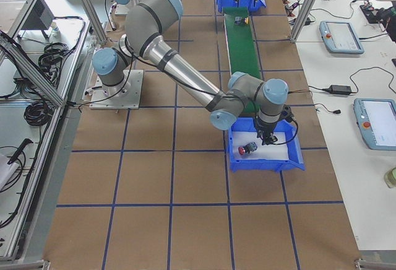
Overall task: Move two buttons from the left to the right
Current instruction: 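Lower the yellow-capped button onto the belt and open the left gripper, then raise the left gripper over the bin while the right gripper moves above the belt end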
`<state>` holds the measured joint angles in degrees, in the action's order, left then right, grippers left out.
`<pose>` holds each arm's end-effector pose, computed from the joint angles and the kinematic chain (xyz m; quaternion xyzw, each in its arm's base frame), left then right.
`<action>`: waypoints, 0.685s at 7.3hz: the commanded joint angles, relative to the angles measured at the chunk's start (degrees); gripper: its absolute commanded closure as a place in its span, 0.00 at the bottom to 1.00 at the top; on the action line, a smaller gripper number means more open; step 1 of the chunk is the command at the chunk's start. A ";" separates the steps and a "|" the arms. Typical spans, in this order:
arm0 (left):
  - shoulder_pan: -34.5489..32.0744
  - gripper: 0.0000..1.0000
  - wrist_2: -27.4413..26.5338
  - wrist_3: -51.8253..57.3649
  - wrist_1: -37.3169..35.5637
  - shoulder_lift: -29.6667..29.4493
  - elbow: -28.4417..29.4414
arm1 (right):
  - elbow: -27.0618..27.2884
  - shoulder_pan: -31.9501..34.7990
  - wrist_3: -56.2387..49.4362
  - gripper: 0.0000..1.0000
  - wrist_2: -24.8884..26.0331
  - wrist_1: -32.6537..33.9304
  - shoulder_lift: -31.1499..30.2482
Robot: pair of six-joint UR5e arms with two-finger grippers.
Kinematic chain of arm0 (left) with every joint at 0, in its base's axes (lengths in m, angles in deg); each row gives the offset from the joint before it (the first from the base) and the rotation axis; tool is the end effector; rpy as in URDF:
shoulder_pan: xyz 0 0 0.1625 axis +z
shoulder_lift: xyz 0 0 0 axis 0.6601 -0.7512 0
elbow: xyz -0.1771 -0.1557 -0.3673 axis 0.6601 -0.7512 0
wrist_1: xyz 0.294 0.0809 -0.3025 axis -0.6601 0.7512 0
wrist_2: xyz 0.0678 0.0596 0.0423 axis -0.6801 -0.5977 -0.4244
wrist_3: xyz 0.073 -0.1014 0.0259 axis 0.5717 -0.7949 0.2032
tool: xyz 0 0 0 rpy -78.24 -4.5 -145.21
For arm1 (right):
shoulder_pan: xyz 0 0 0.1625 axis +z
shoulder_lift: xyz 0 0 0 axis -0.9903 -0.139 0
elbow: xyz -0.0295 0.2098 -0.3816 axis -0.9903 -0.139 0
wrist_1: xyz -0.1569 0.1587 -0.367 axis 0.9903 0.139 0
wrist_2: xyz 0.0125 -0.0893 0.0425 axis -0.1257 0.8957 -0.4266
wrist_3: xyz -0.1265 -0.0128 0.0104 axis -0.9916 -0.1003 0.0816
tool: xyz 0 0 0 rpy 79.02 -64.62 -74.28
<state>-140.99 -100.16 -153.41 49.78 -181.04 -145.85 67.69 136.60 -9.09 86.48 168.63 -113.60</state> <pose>-0.2645 -0.7205 0.3105 0.6659 -0.7420 0.0264 0.0729 -0.3416 -0.7043 0.2729 0.2060 -0.9751 0.0442 0.0694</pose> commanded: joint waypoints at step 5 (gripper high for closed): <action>12.67 0.00 -7.41 36.61 0.55 6.58 -0.85 | 1.34 14.63 5.94 0.28 -4.55 -3.55 -8.35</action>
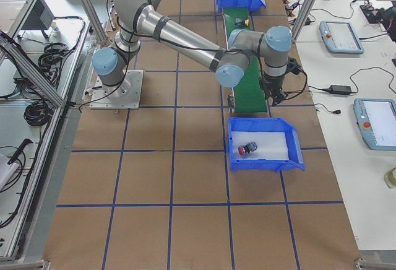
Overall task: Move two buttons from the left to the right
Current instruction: 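Raise the left gripper over the bin while the right gripper moves above the belt end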
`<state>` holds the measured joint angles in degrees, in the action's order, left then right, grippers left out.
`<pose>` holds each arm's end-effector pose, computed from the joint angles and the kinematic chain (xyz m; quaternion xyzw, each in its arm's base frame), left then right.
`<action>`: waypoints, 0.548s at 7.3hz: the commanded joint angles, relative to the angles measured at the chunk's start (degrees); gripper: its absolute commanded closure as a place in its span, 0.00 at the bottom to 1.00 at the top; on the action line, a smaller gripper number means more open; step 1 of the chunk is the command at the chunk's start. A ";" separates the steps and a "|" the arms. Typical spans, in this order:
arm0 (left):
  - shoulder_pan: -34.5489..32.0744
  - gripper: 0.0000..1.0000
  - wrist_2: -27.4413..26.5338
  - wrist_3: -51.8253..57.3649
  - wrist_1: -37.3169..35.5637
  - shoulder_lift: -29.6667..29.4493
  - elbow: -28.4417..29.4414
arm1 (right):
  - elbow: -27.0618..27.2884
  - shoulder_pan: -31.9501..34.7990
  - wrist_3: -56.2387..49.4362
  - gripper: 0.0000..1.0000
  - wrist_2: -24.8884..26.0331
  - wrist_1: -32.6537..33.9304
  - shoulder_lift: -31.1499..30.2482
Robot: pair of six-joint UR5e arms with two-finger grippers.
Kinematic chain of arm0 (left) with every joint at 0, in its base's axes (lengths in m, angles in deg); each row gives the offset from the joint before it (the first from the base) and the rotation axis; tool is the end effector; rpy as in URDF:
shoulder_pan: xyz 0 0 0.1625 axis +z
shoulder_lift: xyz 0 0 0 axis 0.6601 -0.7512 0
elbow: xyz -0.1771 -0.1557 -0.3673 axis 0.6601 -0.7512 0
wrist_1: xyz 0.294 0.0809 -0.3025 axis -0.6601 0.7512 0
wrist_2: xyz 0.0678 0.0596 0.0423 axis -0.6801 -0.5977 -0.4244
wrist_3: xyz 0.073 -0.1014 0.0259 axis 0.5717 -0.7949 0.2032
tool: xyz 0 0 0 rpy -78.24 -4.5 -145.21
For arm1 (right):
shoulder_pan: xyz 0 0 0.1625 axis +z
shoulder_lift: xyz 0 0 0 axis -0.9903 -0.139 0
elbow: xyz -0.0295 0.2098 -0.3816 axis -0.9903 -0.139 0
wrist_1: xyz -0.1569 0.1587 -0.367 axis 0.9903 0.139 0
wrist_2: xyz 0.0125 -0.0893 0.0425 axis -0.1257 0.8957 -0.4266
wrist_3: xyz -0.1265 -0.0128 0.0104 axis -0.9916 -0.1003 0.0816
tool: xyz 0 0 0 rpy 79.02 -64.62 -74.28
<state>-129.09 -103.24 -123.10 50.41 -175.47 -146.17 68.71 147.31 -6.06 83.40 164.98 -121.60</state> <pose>-0.1042 -0.7394 0.3785 0.5385 -0.8349 0.0991 0.0558 -0.1850 -0.7292 0.3616 0.2725 -0.9558 0.0916 0.0621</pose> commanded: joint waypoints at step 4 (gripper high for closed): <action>0.68 0.00 -6.23 26.02 4.63 5.48 -1.06 | 3.48 15.45 32.13 0.24 -4.82 -0.17 -0.09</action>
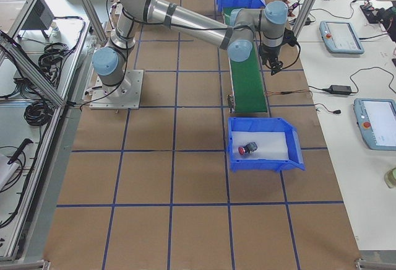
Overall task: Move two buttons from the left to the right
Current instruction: 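Raise the left gripper over the bin while the right gripper moves above the belt end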
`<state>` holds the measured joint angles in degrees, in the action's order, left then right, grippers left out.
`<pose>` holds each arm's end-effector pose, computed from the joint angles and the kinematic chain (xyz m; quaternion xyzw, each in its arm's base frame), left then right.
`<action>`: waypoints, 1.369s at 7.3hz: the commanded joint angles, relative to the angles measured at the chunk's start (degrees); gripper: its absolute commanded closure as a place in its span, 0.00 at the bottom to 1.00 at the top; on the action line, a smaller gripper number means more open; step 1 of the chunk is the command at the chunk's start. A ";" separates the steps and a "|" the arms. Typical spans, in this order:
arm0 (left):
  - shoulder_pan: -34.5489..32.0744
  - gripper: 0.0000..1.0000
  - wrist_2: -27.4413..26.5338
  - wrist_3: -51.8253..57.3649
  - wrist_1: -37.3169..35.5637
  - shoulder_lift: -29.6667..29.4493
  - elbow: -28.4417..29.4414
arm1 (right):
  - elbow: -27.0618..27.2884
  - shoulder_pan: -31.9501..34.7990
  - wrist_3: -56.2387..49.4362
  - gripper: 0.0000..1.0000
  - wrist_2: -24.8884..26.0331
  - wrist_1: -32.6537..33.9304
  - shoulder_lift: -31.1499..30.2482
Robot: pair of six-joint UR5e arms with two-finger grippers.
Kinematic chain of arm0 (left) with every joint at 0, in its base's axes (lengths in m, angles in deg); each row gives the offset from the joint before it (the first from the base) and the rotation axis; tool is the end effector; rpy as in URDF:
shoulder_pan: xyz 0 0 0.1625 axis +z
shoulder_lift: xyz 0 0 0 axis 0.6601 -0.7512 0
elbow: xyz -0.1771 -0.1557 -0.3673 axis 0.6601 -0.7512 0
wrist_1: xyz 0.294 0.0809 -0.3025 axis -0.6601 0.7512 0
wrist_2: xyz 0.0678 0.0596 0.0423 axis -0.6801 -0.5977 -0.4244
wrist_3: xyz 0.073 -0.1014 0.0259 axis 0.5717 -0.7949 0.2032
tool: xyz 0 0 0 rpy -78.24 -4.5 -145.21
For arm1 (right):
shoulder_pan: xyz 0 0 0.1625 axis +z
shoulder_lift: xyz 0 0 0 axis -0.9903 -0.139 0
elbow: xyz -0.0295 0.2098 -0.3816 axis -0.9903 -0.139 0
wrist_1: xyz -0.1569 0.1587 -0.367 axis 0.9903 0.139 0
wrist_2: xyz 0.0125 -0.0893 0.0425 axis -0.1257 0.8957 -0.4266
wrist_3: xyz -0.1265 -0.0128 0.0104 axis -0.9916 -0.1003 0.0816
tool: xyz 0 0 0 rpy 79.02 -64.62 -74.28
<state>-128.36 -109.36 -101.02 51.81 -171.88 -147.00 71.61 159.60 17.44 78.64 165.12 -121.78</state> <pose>-0.0822 -0.7204 0.4139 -0.3796 0.9150 -0.1365 0.0111 -0.0131 -0.7441 0.3385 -0.1813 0.9781 -0.1013 0.0159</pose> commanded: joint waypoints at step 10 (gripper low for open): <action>-0.93 0.00 3.84 17.67 29.71 27.12 -18.60 | 6.82 14.77 31.43 0.04 -0.31 -1.02 -5.90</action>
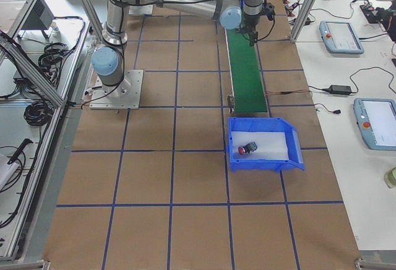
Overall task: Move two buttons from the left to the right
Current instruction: 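Raise the left gripper over the bin while the right gripper moves above the belt end, then lower the right gripper onto the yellow-capped button while the left gripper drops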
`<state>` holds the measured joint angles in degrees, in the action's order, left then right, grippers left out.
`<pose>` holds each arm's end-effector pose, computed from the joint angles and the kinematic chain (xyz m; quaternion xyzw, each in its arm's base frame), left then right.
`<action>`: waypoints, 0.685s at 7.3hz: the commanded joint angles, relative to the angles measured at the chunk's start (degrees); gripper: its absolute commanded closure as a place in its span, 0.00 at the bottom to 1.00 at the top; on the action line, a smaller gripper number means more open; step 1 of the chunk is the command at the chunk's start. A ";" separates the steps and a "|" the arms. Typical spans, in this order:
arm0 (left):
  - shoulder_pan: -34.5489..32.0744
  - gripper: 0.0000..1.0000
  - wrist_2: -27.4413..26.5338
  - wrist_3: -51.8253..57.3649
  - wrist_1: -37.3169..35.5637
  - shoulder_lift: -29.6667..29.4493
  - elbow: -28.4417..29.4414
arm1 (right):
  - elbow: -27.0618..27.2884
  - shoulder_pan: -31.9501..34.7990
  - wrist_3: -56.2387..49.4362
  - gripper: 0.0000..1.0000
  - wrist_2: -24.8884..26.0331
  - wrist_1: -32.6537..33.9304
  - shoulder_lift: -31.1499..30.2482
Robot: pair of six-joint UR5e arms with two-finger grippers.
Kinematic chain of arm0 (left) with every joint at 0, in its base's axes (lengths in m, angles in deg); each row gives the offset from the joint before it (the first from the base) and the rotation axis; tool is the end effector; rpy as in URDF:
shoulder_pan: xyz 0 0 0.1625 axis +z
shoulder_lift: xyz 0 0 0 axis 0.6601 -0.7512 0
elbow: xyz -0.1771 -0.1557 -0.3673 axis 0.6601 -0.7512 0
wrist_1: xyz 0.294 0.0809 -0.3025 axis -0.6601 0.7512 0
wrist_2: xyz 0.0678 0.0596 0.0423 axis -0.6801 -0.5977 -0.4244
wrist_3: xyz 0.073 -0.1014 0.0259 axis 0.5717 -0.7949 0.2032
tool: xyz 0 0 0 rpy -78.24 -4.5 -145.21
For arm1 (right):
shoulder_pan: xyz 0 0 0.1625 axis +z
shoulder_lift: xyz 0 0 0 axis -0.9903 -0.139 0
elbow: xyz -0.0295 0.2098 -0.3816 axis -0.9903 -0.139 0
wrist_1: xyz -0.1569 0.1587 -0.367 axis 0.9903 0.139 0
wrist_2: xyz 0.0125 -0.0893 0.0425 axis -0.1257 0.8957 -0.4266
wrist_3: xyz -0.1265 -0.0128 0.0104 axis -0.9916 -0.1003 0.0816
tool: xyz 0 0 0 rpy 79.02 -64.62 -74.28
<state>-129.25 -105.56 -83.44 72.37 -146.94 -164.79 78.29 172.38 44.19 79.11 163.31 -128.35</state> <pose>-0.1092 -0.5118 0.4766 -0.2232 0.9745 -0.0129 0.0206 0.1505 -0.6797 0.3555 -0.0600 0.9945 -0.0731 0.0461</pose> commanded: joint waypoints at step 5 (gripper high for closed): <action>0.58 0.00 4.25 2.18 24.60 1.14 1.30 | 0.06 10.78 19.90 0.04 -0.88 11.32 8.40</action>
<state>-128.94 -102.88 -82.80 101.11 -145.53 -164.01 78.42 181.31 60.49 78.10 172.11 -121.91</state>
